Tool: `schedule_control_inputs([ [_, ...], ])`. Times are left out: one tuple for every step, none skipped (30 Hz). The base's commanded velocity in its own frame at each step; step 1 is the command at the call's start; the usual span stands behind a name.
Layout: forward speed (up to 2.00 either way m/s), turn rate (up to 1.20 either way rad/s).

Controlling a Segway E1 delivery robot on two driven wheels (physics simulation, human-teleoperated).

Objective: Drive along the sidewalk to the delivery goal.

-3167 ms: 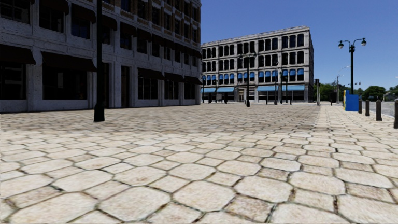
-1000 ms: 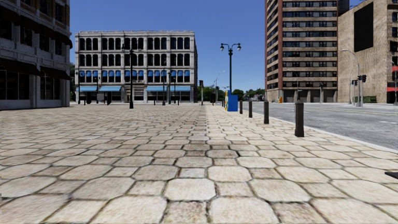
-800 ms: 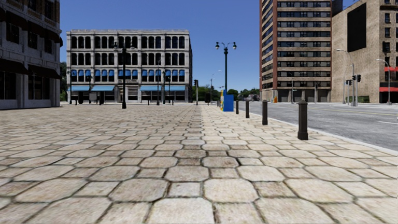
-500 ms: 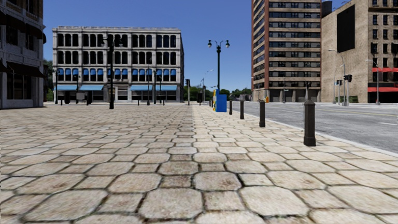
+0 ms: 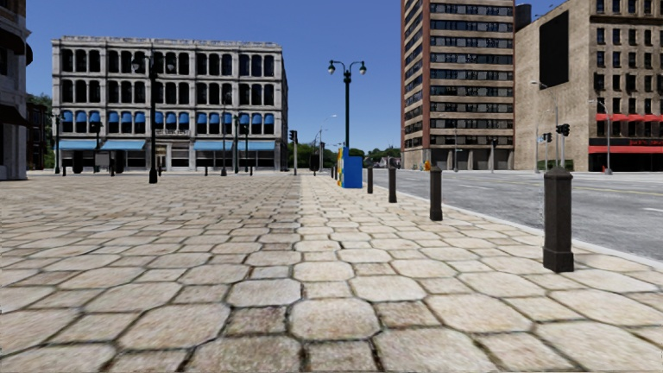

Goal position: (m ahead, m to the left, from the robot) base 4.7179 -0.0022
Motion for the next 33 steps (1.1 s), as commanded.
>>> schedule_control_inputs([
  [2.0, 0.0],
  [2.0, 0.0],
  [2.0, 0.0],
  [2.0, 0.0],
  [2.0, 0.0],
  [2.0, 0.0],
  [2.0, 0.0],
  [2.0, 0.0],
  [2.0, 0.0],
  [2.0, 0.0],
  [2.0, 0.0],
  [2.0, 0.0],
  [2.0, 0.0],
  [2.0, 0.0],
  [2.0, 0.0],
  [2.0, 0.0],
  [2.0, 0.0],
  [2.0, 0.0],
  [2.0, 0.0],
  [2.0, 0.0],
  [2.0, 0.0],
  [2.0, 0.0],
  [2.0, 0.0],
  [2.0, 0.0],
  [2.0, 0.0],
  [2.0, 0.0],
  [2.0, 0.0],
  [2.0, 0.0],
  [2.0, 0.0],
  [2.0, 0.0],
  [2.0, 0.0],
  [2.0, 0.0],
  [2.0, 0.0],
])
